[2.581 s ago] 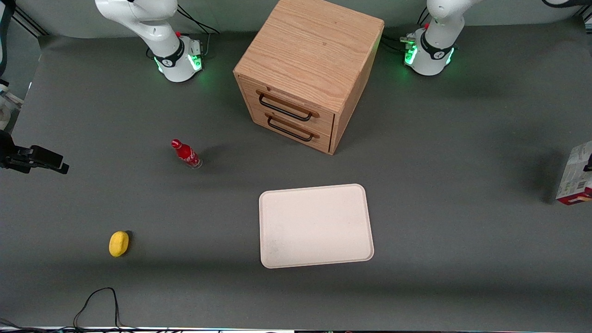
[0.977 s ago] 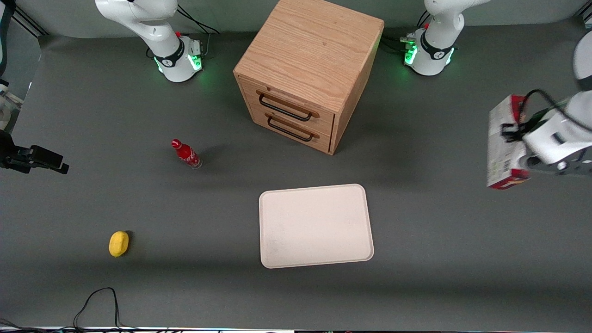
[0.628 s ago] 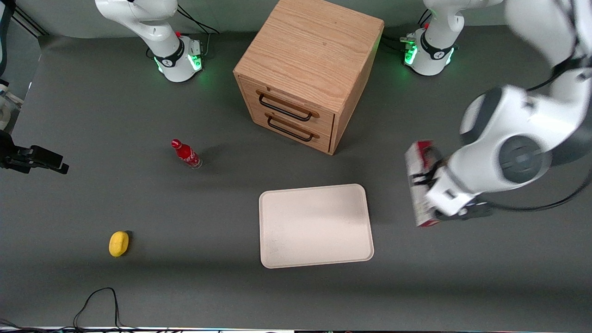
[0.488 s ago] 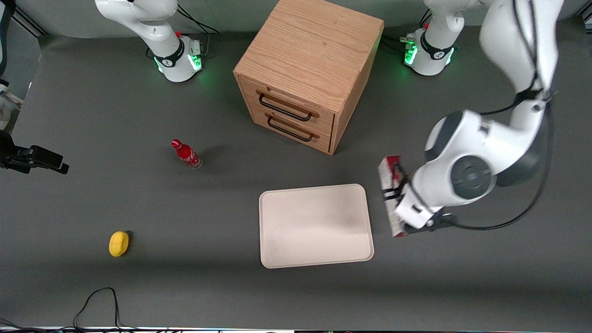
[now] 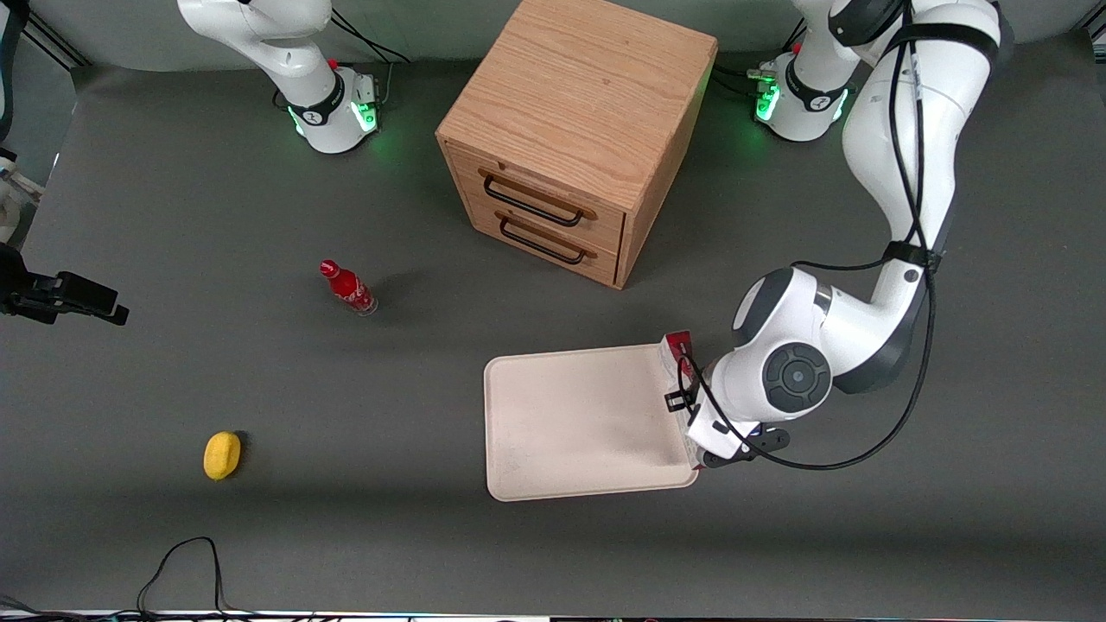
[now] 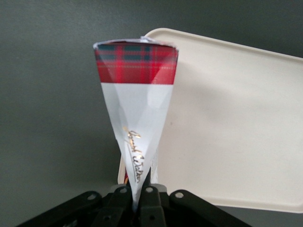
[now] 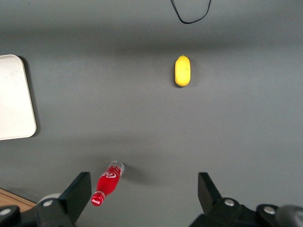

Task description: Place red cookie box on tray

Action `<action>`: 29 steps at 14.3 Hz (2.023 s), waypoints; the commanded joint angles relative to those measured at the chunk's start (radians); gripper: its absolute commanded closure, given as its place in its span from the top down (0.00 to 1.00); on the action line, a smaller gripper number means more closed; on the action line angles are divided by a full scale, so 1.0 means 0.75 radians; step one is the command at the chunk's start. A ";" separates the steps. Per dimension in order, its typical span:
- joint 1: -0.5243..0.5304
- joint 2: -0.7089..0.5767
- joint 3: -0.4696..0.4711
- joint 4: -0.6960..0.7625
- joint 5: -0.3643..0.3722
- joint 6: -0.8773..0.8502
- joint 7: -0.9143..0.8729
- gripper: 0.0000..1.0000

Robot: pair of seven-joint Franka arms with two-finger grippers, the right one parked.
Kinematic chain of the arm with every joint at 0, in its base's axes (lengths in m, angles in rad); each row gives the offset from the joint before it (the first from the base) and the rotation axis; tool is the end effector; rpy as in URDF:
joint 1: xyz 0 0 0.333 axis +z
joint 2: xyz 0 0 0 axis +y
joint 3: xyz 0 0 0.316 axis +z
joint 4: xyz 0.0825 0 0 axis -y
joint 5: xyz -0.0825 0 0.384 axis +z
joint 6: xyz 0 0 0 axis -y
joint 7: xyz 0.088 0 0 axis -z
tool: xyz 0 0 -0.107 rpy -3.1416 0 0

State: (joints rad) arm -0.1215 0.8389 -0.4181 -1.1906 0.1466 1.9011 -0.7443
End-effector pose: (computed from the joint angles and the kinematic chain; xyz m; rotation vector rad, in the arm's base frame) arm 0.6856 -0.2967 0.3018 3.0034 0.4057 -0.2354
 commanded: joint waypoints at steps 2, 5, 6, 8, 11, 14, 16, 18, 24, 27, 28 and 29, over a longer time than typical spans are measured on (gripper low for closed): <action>-0.083 0.072 0.030 0.066 0.066 0.032 -0.008 0.00; -0.098 0.090 0.044 0.068 0.066 0.057 0.096 0.00; -0.096 0.090 0.046 0.064 0.066 0.057 0.103 0.00; -0.096 0.100 0.050 0.066 0.066 0.063 0.109 0.00; -0.090 0.105 0.048 0.060 0.056 0.093 0.099 0.00; -0.083 0.098 0.048 0.060 0.050 0.089 0.095 1.00; -0.083 0.088 0.048 0.060 0.050 0.073 0.080 1.00; -0.061 0.050 0.046 0.052 0.052 0.065 0.086 1.00; 0.113 -0.396 0.036 -0.306 0.052 -0.103 0.154 1.00; 0.209 -0.631 0.036 -0.506 0.046 -0.166 0.274 1.00; 0.235 -0.697 0.044 -0.541 0.009 -0.215 0.329 1.00; 0.262 -0.760 0.050 -0.562 -0.027 -0.268 0.382 1.00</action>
State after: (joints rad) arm 0.0248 0.4201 -0.3884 -1.4735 0.1693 1.7315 -0.5404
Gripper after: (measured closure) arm 0.000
